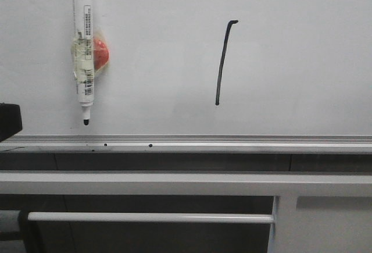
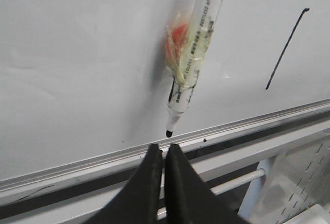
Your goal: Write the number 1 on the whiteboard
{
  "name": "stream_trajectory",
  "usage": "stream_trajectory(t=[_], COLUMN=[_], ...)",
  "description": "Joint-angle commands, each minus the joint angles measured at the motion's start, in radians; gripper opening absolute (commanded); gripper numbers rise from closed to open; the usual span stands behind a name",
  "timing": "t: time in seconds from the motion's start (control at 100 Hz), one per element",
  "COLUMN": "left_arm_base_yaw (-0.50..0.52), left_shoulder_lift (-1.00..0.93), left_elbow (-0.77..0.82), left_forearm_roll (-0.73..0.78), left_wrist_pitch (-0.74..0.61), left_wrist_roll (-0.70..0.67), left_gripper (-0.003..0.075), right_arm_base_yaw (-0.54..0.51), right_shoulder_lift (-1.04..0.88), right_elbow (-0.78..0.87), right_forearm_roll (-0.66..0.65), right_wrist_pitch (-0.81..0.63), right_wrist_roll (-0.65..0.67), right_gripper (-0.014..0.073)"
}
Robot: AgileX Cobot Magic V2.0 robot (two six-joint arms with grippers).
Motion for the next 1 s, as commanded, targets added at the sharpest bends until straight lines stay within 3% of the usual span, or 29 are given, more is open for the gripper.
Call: stream_trajectory(t=[0.0, 0.26, 0.59, 0.65, 0.86, 0.99], left_arm_base_yaw=[-0.007, -0.007, -0.007, -0.007, 0.070, 0.230], left_shoulder_lift=[-0.013, -0.011, -0.034, -0.053, -0.345, -0.564], left_elbow=[-0.010, -0.010, -0.022, -0.043, -0.073, -0.073], left_forearm_roll=[0.040, 0.184, 0.238, 0.245, 0.346, 0.422], left_wrist_pitch=[-0.245, -0.240, -0.245, -0.245, -0.229, -0.045], left_wrist_roll=[-0.002, -0.002, 0.000, 0.059, 0.182, 0.182], left_gripper=[-0.0020, -0.0020, -0.0020, -0.0020, -0.0020, -0.0020], right_arm_base_yaw=[-0.006, -0.006, -0.006, -0.006, -0.006, -0.006], right_shoulder_lift=[-0.011, -0.011, -0.011, -0.011, -0.011, -0.011], right_elbow=[-0.018, -0.015, -0.015, -0.015, -0.015, -0.015], right_forearm_roll=[-0.002, -0.002, -0.002, -0.002, -0.002, -0.002], right_wrist_pitch=[-0.081, -0.081, -0.081, -0.081, -0.081, -0.081], right_wrist_roll=[-0.004, -0.004, -0.004, -0.004, -0.004, -0.004], right_gripper=[-0.0064, -0.0063, -0.0063, -0.0063, -0.0063, -0.0063])
